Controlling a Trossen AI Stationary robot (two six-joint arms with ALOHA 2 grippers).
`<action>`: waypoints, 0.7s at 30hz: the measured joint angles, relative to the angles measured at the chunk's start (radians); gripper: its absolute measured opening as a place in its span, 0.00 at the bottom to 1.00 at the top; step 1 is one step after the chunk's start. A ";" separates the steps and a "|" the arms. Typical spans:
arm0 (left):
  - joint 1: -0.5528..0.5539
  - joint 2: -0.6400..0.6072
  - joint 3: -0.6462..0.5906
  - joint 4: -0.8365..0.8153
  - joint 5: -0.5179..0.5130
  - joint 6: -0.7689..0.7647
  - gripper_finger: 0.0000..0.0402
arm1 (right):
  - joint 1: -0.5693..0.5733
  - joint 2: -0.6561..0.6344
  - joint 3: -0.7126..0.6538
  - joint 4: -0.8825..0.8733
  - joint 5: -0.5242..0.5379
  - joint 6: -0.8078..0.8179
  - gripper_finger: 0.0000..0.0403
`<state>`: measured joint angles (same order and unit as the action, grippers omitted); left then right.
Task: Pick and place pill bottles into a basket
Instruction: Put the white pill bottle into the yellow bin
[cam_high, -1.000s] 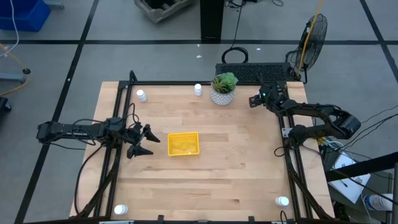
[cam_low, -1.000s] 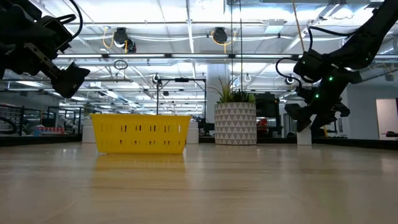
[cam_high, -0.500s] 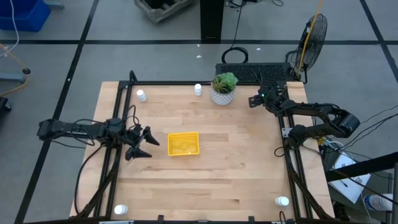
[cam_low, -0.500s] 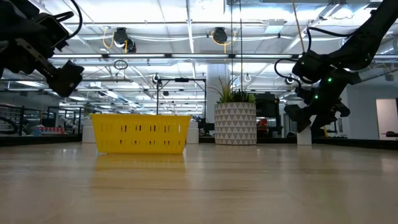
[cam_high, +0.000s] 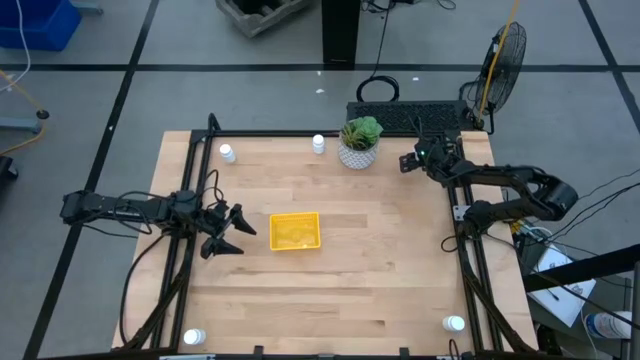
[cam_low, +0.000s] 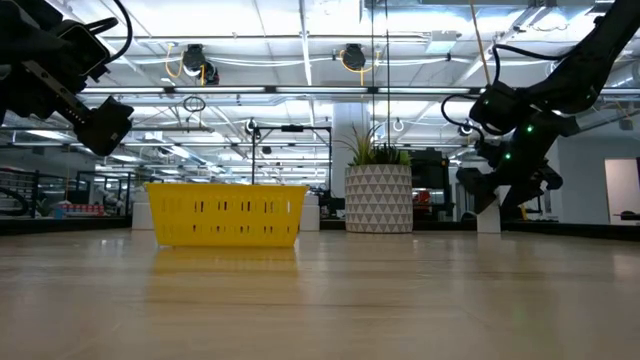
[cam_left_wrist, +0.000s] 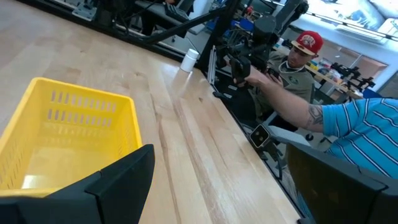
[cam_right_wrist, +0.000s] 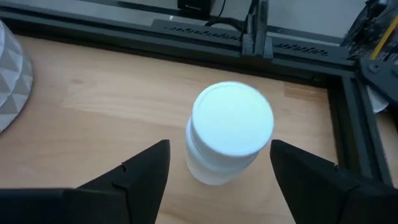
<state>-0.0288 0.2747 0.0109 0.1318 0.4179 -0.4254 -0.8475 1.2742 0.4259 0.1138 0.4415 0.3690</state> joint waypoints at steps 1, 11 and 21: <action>0.000 0.000 0.000 0.000 0.000 -0.003 0.91 | 0.004 0.004 0.000 0.001 0.003 0.005 0.66; 0.000 0.000 0.000 0.000 0.000 -0.003 0.91 | 0.028 0.039 0.000 0.021 0.053 0.025 0.65; 0.000 0.000 0.000 0.000 -0.001 -0.003 0.91 | 0.032 0.040 -0.028 0.082 0.057 0.035 0.65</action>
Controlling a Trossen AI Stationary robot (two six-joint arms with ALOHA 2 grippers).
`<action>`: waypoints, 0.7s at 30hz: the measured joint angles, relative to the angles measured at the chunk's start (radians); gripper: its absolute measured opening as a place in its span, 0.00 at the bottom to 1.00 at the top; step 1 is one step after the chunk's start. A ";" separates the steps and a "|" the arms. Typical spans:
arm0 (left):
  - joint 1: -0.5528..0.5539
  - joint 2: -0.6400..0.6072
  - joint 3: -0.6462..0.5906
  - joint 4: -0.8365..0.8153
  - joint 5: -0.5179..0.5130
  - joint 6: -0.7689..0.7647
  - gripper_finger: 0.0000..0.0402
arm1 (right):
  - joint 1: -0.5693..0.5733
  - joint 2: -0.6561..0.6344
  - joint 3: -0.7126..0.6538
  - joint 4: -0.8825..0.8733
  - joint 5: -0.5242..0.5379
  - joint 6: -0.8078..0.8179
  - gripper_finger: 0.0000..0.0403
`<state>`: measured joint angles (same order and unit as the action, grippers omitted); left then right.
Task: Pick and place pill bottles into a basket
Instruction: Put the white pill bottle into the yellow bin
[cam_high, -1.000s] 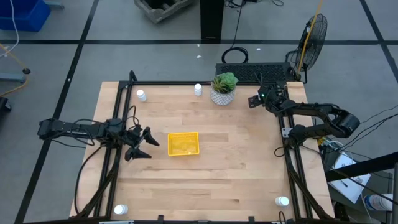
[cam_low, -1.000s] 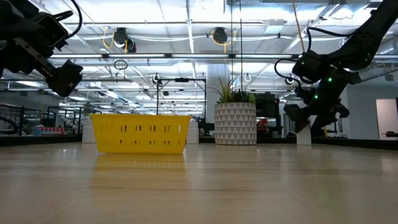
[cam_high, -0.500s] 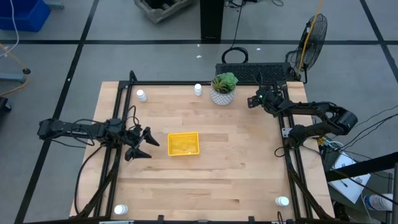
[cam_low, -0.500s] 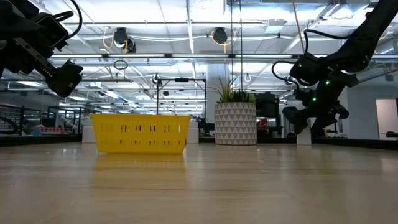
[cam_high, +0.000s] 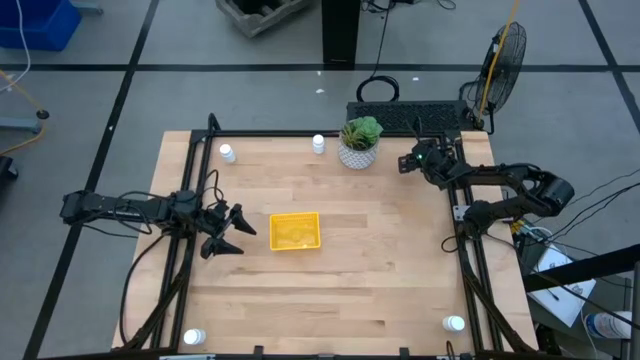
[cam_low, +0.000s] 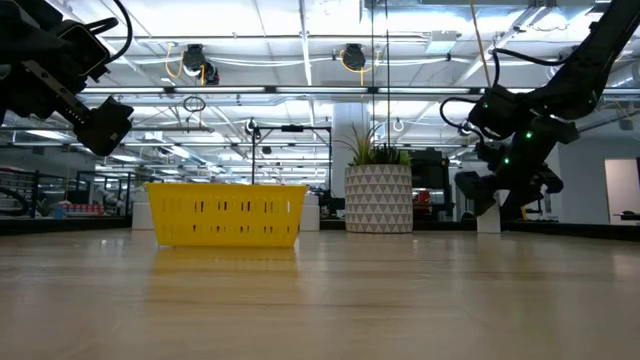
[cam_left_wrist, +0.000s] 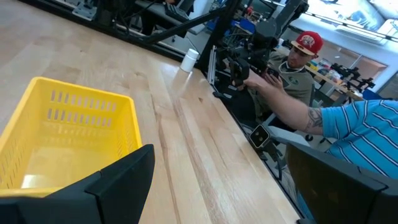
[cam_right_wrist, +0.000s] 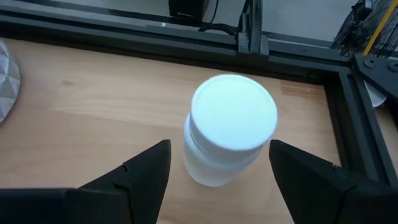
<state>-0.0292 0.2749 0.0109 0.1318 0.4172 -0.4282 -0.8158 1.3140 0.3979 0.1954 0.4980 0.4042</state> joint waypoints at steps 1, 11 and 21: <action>0.000 0.000 0.000 0.000 0.000 0.000 0.91 | 0.000 0.000 -0.001 0.006 0.001 0.000 0.65; 0.000 0.000 0.000 0.000 0.000 0.000 0.91 | 0.008 0.010 -0.003 0.006 0.000 -0.002 0.65; 0.000 0.000 0.000 0.000 0.000 0.000 0.91 | 0.033 0.057 -0.003 0.034 0.027 -0.004 0.65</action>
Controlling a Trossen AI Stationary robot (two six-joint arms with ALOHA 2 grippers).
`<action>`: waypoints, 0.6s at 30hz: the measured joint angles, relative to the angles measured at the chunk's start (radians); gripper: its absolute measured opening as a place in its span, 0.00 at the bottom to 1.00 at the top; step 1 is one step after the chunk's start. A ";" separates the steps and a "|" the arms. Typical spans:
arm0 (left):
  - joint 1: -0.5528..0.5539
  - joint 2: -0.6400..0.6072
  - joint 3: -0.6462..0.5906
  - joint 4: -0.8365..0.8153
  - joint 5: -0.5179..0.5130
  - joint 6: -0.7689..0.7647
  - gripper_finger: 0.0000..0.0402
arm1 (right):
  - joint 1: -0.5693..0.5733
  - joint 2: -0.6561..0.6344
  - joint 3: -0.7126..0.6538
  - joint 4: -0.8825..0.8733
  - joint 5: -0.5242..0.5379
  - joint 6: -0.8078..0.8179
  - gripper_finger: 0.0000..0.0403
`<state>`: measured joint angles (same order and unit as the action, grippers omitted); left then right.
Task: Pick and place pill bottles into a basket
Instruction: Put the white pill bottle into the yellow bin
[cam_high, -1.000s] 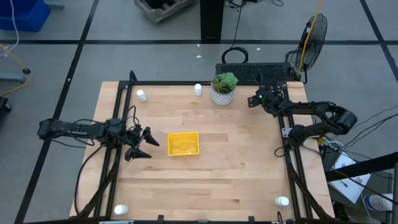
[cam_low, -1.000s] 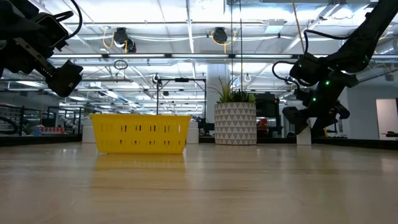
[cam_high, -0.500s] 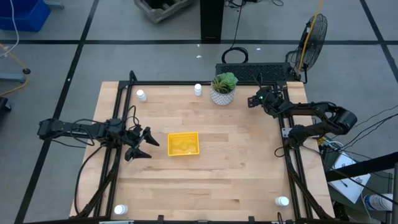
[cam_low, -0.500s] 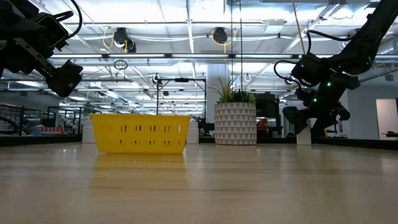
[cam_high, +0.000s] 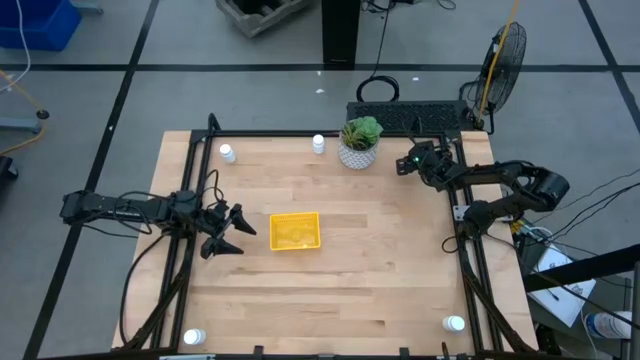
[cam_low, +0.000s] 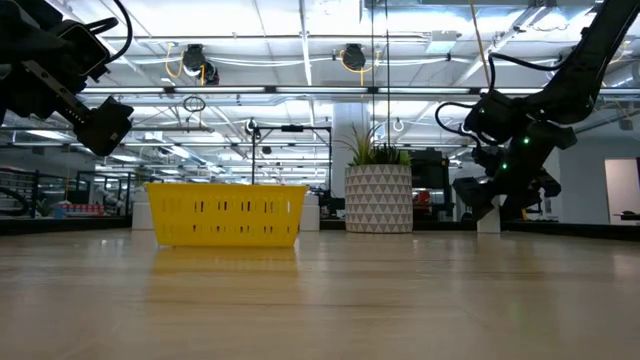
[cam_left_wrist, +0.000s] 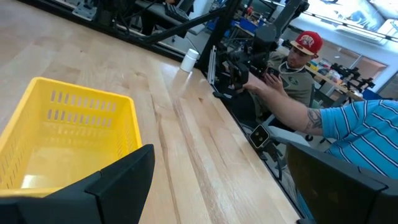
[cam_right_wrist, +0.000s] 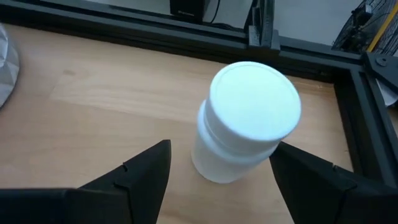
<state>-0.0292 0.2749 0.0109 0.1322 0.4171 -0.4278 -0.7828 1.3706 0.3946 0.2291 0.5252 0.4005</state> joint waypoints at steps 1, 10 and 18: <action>0.000 0.000 0.000 0.000 0.000 0.000 0.91 | 0.001 0.002 0.000 0.001 0.002 0.001 0.65; 0.000 0.000 0.000 0.000 0.000 0.000 0.91 | 0.001 0.003 0.000 0.015 0.006 0.030 0.65; 0.000 0.000 0.000 0.000 0.000 0.000 0.91 | 0.016 0.028 -0.001 0.043 0.055 0.052 0.65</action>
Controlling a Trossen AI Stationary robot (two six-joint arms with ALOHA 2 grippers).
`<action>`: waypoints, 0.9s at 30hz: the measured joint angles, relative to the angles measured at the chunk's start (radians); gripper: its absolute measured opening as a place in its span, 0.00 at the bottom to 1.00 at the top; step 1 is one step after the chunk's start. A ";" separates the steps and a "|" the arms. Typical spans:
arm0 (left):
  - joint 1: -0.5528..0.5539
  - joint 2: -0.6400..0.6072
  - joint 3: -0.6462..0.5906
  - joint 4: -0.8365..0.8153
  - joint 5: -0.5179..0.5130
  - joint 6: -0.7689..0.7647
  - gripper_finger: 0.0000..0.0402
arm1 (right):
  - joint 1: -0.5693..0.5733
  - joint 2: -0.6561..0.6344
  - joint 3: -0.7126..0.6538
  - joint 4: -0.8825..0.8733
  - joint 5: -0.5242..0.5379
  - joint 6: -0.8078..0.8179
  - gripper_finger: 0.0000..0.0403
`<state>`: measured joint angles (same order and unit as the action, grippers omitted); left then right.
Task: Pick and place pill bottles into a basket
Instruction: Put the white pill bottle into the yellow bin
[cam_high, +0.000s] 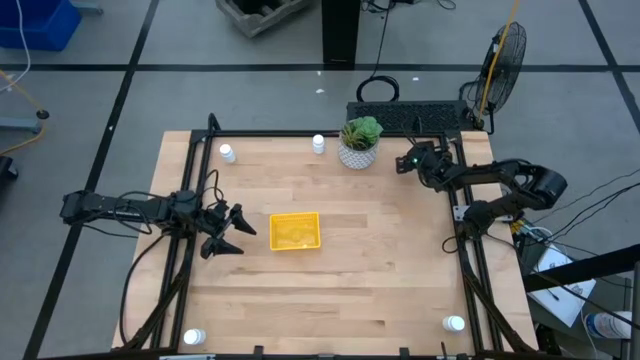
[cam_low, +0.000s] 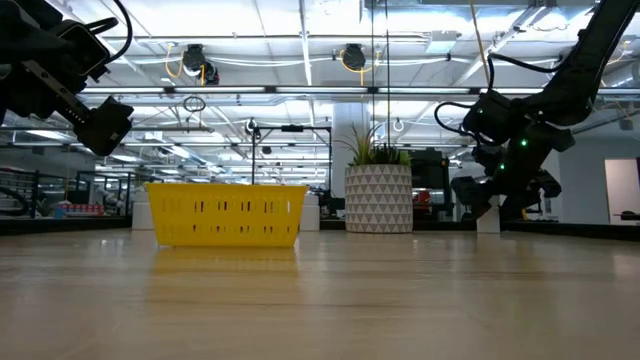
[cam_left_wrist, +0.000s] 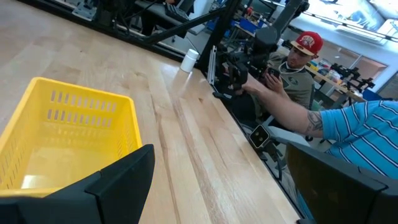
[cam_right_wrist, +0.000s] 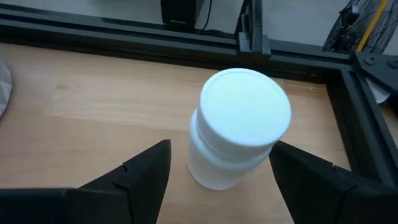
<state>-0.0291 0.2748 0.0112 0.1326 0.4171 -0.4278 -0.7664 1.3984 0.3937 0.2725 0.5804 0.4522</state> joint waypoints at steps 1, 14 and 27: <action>0.000 0.000 0.000 0.000 0.000 0.000 0.91 | 0.004 0.008 0.000 0.006 0.001 0.000 0.65; 0.000 0.000 0.000 0.000 0.001 -0.005 0.91 | 0.029 0.052 0.000 0.041 0.048 0.019 0.63; 0.000 0.000 0.000 0.000 0.001 -0.023 0.91 | 0.020 0.049 0.000 0.049 0.026 0.000 0.36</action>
<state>-0.0292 0.2745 0.0113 0.1322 0.4179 -0.4511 -0.7467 1.4474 0.3939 0.3213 0.6068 0.4521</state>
